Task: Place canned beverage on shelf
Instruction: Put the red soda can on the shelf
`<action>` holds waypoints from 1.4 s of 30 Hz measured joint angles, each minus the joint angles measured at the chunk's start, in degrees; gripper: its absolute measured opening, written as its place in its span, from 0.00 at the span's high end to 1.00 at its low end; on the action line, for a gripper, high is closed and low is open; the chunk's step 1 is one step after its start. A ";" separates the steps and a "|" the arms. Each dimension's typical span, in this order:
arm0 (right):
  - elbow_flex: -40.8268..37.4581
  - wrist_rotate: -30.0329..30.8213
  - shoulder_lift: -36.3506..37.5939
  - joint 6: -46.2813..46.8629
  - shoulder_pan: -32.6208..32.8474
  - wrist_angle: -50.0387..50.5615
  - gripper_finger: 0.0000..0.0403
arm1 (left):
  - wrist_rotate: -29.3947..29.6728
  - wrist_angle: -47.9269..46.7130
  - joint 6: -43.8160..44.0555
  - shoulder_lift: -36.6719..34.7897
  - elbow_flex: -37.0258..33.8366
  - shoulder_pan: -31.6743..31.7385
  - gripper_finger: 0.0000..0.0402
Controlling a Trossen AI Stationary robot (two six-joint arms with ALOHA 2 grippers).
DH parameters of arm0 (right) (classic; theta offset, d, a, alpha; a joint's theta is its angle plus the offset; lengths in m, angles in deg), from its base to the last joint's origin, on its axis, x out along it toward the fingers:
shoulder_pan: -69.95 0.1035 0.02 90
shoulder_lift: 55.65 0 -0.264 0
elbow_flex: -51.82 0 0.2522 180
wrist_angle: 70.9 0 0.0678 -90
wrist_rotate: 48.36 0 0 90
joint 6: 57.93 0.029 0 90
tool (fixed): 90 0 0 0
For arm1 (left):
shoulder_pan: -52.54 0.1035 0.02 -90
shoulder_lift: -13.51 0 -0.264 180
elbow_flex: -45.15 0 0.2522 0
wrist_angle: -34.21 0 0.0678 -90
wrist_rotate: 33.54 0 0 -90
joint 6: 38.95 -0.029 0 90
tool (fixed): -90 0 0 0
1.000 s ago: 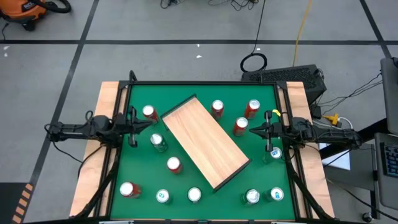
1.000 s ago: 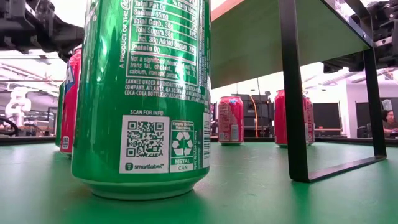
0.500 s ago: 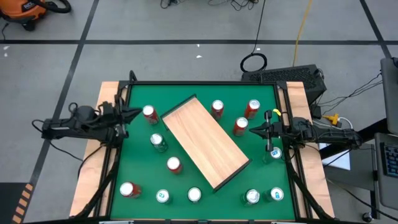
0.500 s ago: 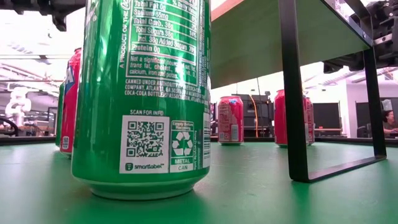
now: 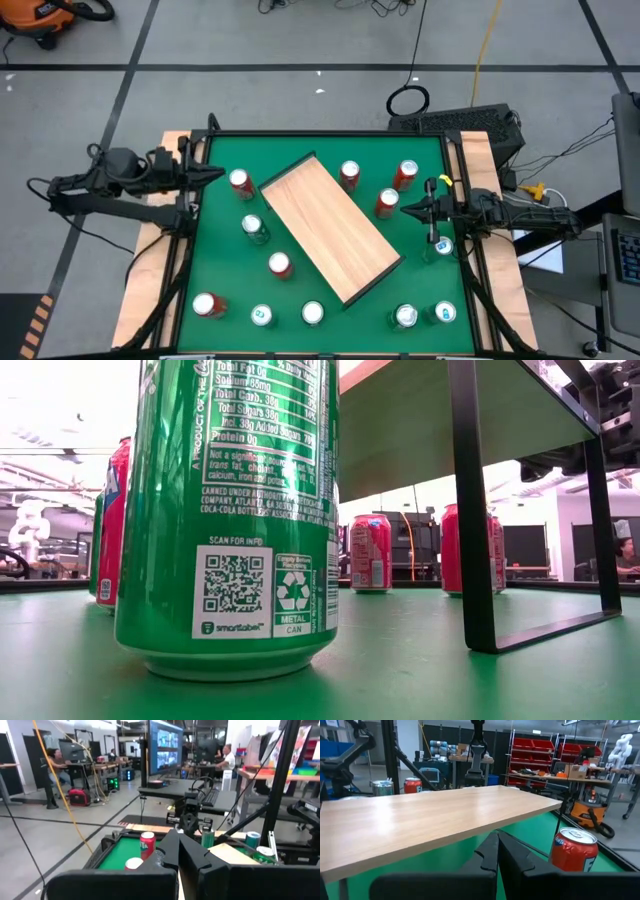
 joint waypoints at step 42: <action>44.41 8.93 -30.74 10.28 -0.02 24.95 1.00 | 9.52 -2.44 -6.44 7.14 -1.50 0.01 0.99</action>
